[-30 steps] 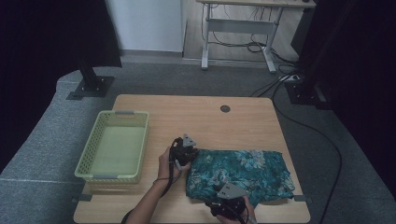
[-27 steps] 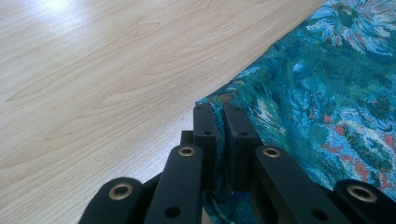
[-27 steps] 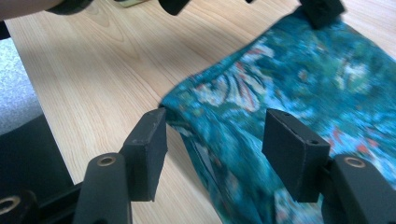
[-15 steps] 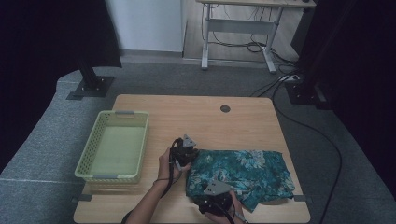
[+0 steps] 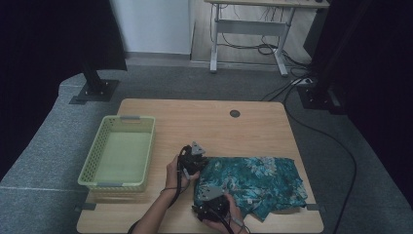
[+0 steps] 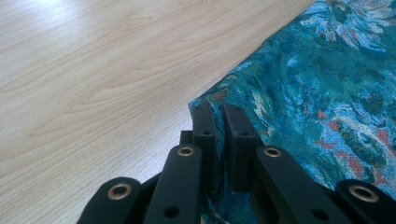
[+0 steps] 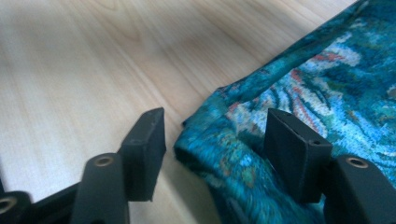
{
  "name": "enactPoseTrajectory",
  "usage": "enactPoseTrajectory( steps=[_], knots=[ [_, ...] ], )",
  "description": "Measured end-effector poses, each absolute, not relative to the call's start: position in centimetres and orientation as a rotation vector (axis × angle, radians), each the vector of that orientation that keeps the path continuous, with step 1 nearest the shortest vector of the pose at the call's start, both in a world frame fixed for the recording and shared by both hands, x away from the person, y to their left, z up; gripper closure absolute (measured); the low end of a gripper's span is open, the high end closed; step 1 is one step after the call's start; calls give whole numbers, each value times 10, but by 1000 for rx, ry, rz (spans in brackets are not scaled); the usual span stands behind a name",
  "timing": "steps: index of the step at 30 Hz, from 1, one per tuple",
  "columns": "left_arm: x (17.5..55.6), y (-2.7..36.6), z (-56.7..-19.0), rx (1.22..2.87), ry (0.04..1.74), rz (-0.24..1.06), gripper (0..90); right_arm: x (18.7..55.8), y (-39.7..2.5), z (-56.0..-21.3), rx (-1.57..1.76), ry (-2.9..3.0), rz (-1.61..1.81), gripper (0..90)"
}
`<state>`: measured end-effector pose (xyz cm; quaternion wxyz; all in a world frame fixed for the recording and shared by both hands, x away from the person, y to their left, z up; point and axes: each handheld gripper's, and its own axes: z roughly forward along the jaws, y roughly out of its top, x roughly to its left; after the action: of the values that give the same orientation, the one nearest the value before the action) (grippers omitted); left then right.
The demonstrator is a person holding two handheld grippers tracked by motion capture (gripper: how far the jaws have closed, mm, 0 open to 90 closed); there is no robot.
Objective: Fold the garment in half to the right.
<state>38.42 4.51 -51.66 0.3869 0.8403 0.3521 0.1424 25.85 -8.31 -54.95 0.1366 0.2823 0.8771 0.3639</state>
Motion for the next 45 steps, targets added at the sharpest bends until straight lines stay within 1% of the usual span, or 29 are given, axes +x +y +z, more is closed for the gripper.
enactPoseTrajectory(
  steps=[2,4,8,11,13,20,24,26,29,32,36,41,43,45],
  knots=[
    [384,46,-517,2141,894,362,843,260,-82,-550,842,2527,1067,387],
    [384,47,-518,2132,894,358,843,263,-82,-550,873,2512,1062,434],
    [383,47,-518,2132,896,351,842,269,-84,-548,904,2503,1039,616],
    [383,48,-518,2131,898,347,842,271,-87,-546,902,2492,1005,777],
    [384,48,-518,2128,901,342,842,271,-89,-546,912,2480,1008,833],
    [387,53,-508,2107,907,306,848,264,-88,-541,909,2452,1034,847],
    [390,57,-487,2101,897,313,849,260,-86,-520,884,2400,1102,847],
    [392,58,-473,2109,898,282,848,259,-84,-505,870,2368,1140,847],
    [393,59,-454,2112,900,278,848,258,-84,-486,876,2338,1228,847],
    [394,60,-444,2132,906,283,849,257,-82,-478,868,2311,1266,847],
    [395,59,-434,2154,902,281,852,262,-81,-477,878,2319,1301,847],
    [396,61,-402,2101,878,295,853,267,-80,-447,844,2276,1389,848],
    [395,60,-396,2111,868,309,853,266,-79,-439,822,2268,1402,847],
    [392,61,-394,2124,858,317,854,264,-79,-438,814,2267,1404,847]
  ],
)
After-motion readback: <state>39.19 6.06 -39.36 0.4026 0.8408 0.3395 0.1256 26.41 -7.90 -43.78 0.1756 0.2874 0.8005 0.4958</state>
